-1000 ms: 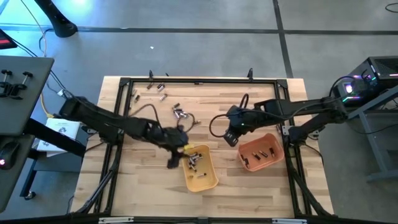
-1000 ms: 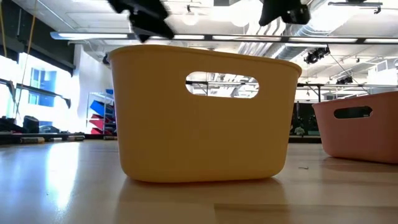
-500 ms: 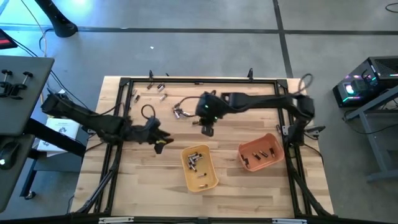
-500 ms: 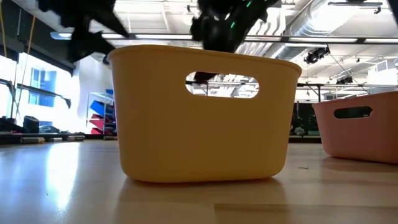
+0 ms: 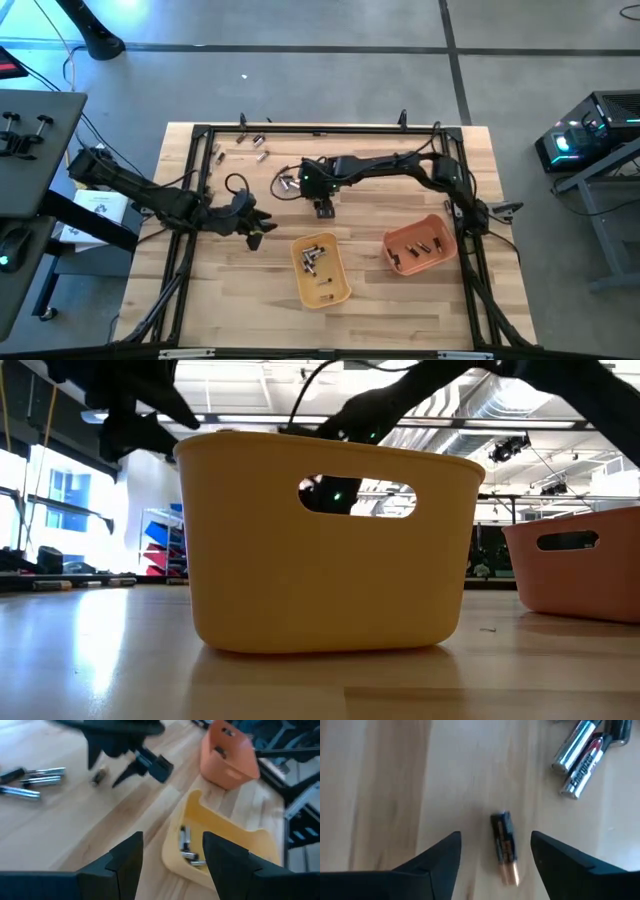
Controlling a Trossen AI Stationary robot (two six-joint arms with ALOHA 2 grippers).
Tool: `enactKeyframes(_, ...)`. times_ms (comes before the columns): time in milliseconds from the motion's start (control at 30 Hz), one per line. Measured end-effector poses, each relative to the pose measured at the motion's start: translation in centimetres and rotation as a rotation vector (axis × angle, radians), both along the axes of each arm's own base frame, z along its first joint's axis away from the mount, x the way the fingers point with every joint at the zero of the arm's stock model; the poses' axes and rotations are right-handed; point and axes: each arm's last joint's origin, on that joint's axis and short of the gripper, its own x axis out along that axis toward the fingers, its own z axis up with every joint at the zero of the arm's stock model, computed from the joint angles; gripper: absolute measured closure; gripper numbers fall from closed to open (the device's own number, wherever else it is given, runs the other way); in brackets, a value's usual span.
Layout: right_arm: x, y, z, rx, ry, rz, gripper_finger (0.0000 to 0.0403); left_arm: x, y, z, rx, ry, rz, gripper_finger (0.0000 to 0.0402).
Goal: Sort batteries
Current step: Put the black battery into the orange bin
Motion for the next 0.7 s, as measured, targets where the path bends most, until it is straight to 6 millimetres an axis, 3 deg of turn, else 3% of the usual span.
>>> enactKeyframes(167, 0.4, -0.5, -1.5, 0.056, 0.05, -0.038, 0.0211, -0.2, 0.3, 0.4, 0.029, -0.008, -0.032, 0.0205)
enactKeyframes(233, 0.3, -0.5, -2.0, 0.075, 0.085, -0.037, 0.0256, -0.4, 0.5, 0.9, 0.045, -0.043, -0.035, 0.0206)
enactKeyframes(333, 0.0, -0.4, -1.7, 0.114, 0.106, -0.038, 0.0355, -0.9, 1.2, 2.2, 0.094, -0.128, 0.036, 0.021)
enactKeyframes(400, -0.6, -0.7, -0.8, 0.182, 0.113, -0.054, 0.038, -1.4, 1.9, 3.0, 0.14, -0.181, 0.106, 0.0214)
enactKeyframes(500, -2.0, -1.0, 2.0, 0.232, 0.122, -0.095, 0.0376, -2.0, 3.0, 4.5, 0.191, -0.281, 0.201, 0.0216)
enactKeyframes(633, -4.2, -0.5, 9.3, 0.232, 0.002, -0.086, 0.0382, -2.1, 4.1, 5.8, 0.286, -0.345, 0.24, 0.0216)
enactKeyframes(700, -5.8, 0.3, 11.7, 0.269, 0.013, -0.077, 0.0382, -1.8, 4.4, 5.9, 0.326, -0.339, 0.234, 0.0216)
